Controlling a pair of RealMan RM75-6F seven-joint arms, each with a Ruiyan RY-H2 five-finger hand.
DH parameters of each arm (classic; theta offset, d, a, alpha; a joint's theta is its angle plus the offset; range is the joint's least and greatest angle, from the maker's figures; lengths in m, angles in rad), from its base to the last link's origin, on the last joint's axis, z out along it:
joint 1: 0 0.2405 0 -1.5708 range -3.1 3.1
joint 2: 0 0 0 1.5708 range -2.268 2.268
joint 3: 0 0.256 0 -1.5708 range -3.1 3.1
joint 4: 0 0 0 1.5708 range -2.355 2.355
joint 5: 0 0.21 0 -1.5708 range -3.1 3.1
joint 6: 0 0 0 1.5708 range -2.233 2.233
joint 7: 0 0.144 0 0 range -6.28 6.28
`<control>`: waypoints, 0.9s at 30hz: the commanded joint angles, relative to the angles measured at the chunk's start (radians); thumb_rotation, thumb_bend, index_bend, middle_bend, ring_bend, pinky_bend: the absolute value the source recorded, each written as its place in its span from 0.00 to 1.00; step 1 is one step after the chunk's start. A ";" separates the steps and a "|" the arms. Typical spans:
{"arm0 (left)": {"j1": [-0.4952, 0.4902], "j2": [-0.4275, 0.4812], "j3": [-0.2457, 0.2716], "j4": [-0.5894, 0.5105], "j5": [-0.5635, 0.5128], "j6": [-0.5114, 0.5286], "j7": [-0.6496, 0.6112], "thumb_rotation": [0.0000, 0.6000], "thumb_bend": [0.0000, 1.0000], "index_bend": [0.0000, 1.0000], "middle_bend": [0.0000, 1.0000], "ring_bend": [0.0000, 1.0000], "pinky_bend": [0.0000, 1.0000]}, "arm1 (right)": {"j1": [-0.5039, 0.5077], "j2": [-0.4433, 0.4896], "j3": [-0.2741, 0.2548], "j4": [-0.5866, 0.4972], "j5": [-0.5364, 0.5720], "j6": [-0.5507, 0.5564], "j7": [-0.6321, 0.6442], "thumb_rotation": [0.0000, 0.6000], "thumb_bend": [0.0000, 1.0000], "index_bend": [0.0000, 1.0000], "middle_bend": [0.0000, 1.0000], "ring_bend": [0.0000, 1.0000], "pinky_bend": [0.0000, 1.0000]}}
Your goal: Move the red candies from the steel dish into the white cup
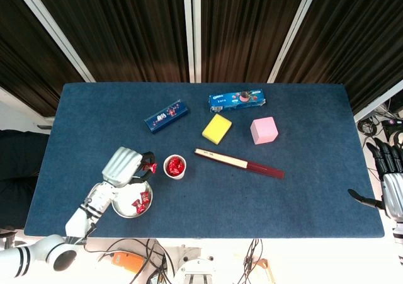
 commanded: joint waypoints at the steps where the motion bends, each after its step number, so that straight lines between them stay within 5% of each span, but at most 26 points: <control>1: -0.076 -0.038 -0.060 -0.002 -0.085 -0.081 0.040 1.00 0.41 0.58 0.93 0.87 0.90 | -0.002 0.000 0.000 0.005 0.003 0.001 0.006 1.00 0.12 0.00 0.01 0.00 0.02; 17: -0.190 -0.128 -0.081 0.060 -0.333 -0.166 0.193 1.00 0.38 0.57 0.93 0.87 0.90 | -0.001 -0.010 0.001 0.038 0.019 -0.013 0.033 1.00 0.12 0.00 0.01 0.00 0.02; 27: -0.199 -0.111 -0.059 0.026 -0.364 -0.145 0.216 1.00 0.32 0.39 0.93 0.87 0.90 | -0.003 -0.010 0.002 0.042 0.022 -0.013 0.034 1.00 0.12 0.00 0.01 0.00 0.02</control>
